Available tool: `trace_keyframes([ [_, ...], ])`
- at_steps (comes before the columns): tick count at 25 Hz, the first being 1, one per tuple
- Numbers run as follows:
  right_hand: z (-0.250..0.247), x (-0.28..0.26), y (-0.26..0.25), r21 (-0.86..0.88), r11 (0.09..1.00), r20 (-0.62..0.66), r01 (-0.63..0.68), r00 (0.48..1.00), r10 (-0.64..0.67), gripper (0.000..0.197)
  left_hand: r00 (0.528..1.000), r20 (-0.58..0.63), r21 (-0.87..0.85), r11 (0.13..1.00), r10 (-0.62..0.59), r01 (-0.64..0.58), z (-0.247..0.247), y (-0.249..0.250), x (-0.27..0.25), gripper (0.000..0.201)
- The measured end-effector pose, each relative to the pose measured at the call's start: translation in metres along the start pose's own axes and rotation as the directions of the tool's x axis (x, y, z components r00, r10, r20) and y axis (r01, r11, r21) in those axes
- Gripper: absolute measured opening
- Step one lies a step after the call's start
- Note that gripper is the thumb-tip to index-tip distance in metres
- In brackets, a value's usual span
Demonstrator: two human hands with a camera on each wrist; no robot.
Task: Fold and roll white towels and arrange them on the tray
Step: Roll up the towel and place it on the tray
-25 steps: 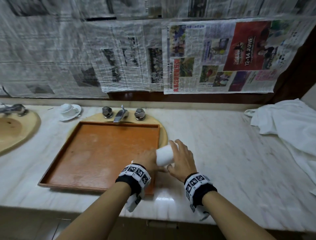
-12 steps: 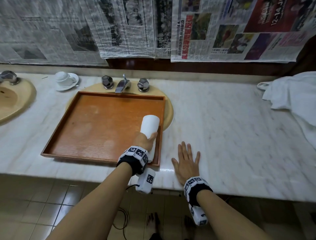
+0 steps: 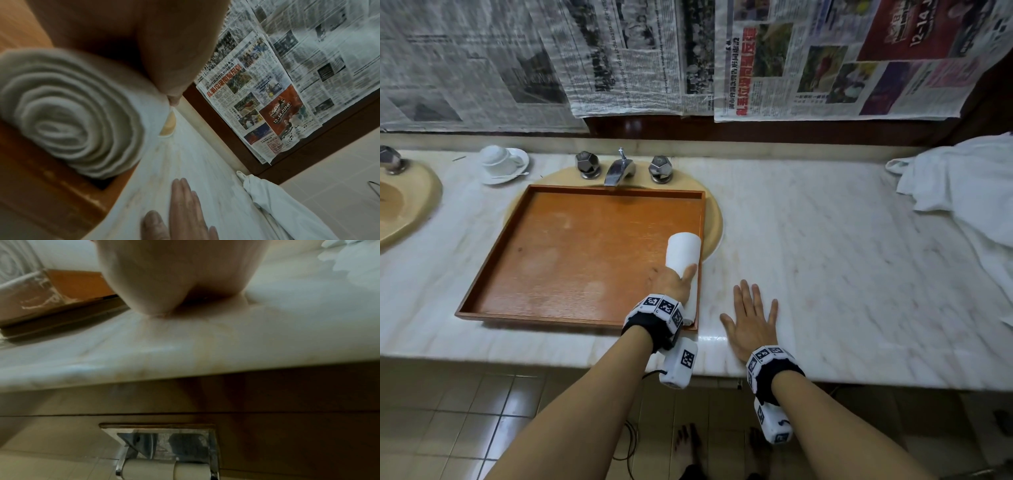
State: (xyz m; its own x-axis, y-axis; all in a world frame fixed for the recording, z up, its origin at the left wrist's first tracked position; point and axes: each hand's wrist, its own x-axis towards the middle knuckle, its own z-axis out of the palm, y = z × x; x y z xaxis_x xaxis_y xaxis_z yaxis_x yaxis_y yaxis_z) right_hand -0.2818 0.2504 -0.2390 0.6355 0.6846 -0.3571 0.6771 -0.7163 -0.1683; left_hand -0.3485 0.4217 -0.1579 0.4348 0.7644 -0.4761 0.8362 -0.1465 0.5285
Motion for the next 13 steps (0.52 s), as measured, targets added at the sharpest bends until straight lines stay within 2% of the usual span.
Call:
trace_keyframes([
  [2,-0.001,0.0,-0.001,0.006,1.0,0.013,0.001,1.0,-0.001,0.087,1.0,-0.01,0.038,0.999,0.009,-0.008,-0.002,0.0,-0.002,0.077],
  [6,-0.003,0.0,-0.002,-0.022,1.0,0.041,-0.005,0.999,0.006,0.087,1.0,-0.001,-0.009,1.0,0.003,-0.003,-0.002,-0.007,0.002,0.083],
  [9,-0.006,-0.001,-0.002,-0.021,1.0,0.054,-0.021,0.998,0.022,0.075,0.994,-0.107,-0.137,0.991,-0.017,0.002,-0.01,-0.012,0.0,0.079],
  [12,-0.006,-0.001,-0.002,-0.002,0.999,0.069,-0.032,0.997,0.032,0.068,0.939,-0.284,-0.377,0.923,-0.193,0.076,-0.032,-0.028,-0.01,0.046],
  [13,-0.007,-0.002,-0.003,0.0,1.0,0.071,-0.031,0.997,0.031,0.068,0.914,-0.304,-0.424,0.897,-0.269,0.123,-0.041,-0.035,-0.014,0.041],
])
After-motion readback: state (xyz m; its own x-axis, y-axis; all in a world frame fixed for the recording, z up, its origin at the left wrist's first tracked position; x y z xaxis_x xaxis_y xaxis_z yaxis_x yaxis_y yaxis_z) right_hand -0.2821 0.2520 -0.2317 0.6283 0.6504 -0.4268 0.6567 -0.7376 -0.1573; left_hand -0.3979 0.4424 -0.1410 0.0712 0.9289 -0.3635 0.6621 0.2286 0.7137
